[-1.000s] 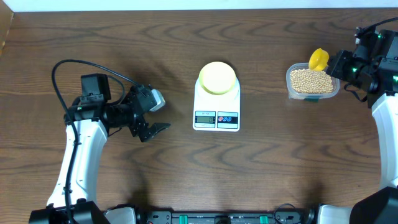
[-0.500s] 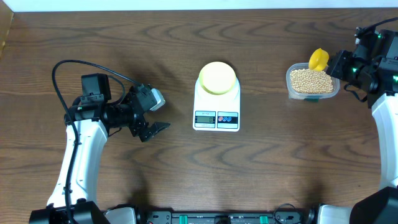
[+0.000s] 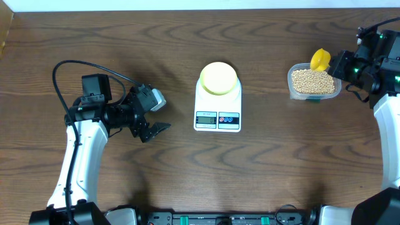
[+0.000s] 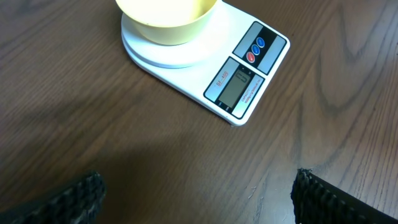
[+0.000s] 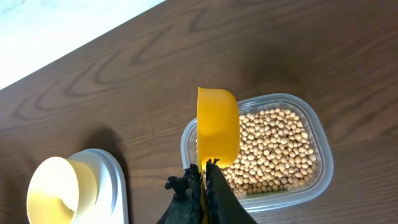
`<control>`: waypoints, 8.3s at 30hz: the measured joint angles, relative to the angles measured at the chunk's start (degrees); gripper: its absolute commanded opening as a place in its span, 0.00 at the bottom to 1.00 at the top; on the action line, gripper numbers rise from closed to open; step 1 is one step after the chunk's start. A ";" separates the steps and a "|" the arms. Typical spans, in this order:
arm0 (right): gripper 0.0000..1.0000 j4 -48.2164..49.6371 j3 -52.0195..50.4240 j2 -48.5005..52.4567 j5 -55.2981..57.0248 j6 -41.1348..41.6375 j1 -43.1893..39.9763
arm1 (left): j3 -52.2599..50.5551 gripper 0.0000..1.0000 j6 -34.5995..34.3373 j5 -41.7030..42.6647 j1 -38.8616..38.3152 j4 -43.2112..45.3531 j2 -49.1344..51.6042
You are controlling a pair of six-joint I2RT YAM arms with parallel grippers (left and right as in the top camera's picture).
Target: Scoop item into bowl and weigh 50g on scale
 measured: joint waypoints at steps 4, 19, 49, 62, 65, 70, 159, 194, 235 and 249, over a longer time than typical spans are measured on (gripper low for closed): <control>0.01 -0.35 0.00 0.00 0.00 0.00 0.00 | 0.00 0.98 0.00 -0.02 0.00 0.00 0.00; 0.01 -5.18 1.31 0.02 0.68 -0.44 0.02 | 0.00 0.98 0.00 -0.20 0.00 0.00 0.00; 0.01 -18.82 18.34 19.37 11.02 -15.15 0.72 | 0.00 0.97 -0.02 -0.66 0.00 0.00 0.00; 0.01 -21.51 18.34 19.76 2.86 -19.43 0.76 | 0.00 0.98 -0.02 -0.66 0.00 0.00 0.00; 0.01 -22.36 18.34 19.76 1.70 -20.06 0.76 | 0.00 0.98 0.00 -0.66 0.00 0.00 0.00; 0.01 -22.45 18.27 20.50 0.46 -20.63 0.39 | 0.00 0.98 0.00 -0.66 0.00 0.00 0.00; 0.01 -10.47 17.73 25.05 -42.03 -9.55 11.26 | 0.00 0.97 -0.02 -0.66 0.00 0.00 0.00; 0.01 -17.05 29.86 25.31 -6.49 -13.44 30.93 | 0.00 0.98 -0.02 -0.66 0.00 0.00 0.00; 0.01 -20.79 29.86 25.31 -15.13 -17.33 27.52 | 0.00 0.98 -0.02 -0.66 0.00 0.00 0.00; 0.01 -21.31 29.86 25.31 -12.98 -17.57 30.18 | 0.00 0.98 -0.02 -0.66 0.00 0.00 0.00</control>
